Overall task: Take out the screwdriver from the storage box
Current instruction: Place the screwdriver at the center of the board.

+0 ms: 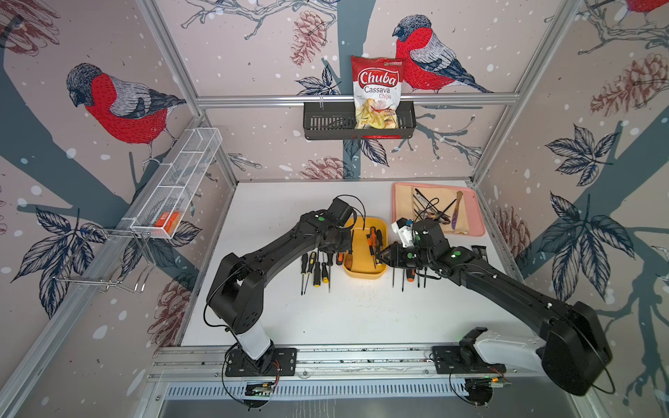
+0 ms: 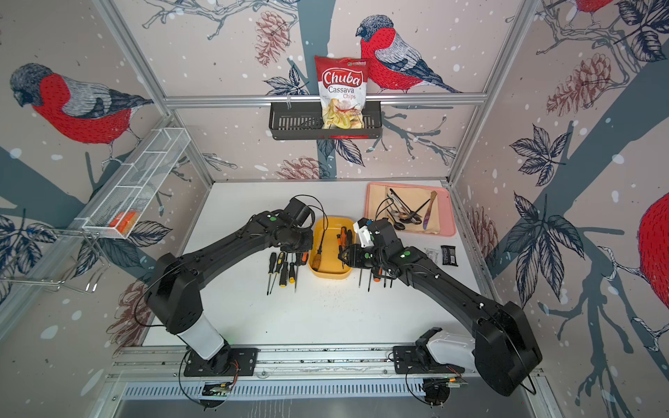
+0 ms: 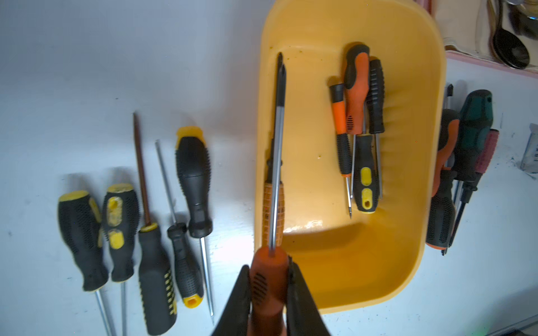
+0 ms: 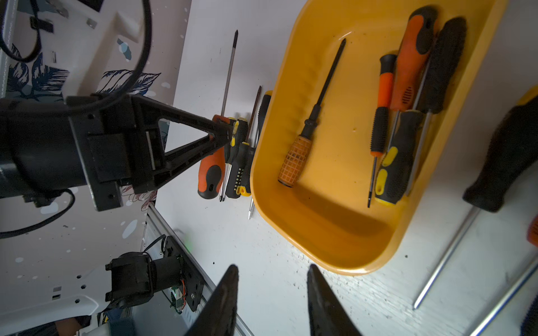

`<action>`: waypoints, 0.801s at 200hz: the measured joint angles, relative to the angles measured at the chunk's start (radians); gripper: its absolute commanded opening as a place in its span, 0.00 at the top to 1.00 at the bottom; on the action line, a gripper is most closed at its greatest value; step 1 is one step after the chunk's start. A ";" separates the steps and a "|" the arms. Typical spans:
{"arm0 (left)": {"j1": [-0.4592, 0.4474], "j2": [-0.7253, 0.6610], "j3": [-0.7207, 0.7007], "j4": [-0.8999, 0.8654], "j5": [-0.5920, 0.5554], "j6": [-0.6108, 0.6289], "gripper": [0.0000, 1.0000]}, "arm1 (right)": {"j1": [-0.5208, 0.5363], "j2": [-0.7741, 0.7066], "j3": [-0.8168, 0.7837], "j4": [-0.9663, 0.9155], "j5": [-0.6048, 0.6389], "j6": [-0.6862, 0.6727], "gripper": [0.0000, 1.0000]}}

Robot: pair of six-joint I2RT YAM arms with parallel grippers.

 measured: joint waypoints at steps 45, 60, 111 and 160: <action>0.073 -0.096 -0.118 -0.004 -0.014 0.018 0.86 | 0.054 0.099 0.059 0.029 0.007 0.005 0.61; 0.101 -0.126 -0.158 -0.004 -0.015 0.026 0.86 | 0.070 0.130 0.080 0.037 0.010 0.005 0.61; 0.216 -0.203 -0.286 -0.002 -0.025 0.061 0.86 | 0.109 0.202 0.133 0.051 0.014 0.023 0.61; 0.301 -0.208 -0.392 0.018 -0.047 0.105 0.87 | 0.120 0.226 0.142 0.065 0.018 0.026 0.62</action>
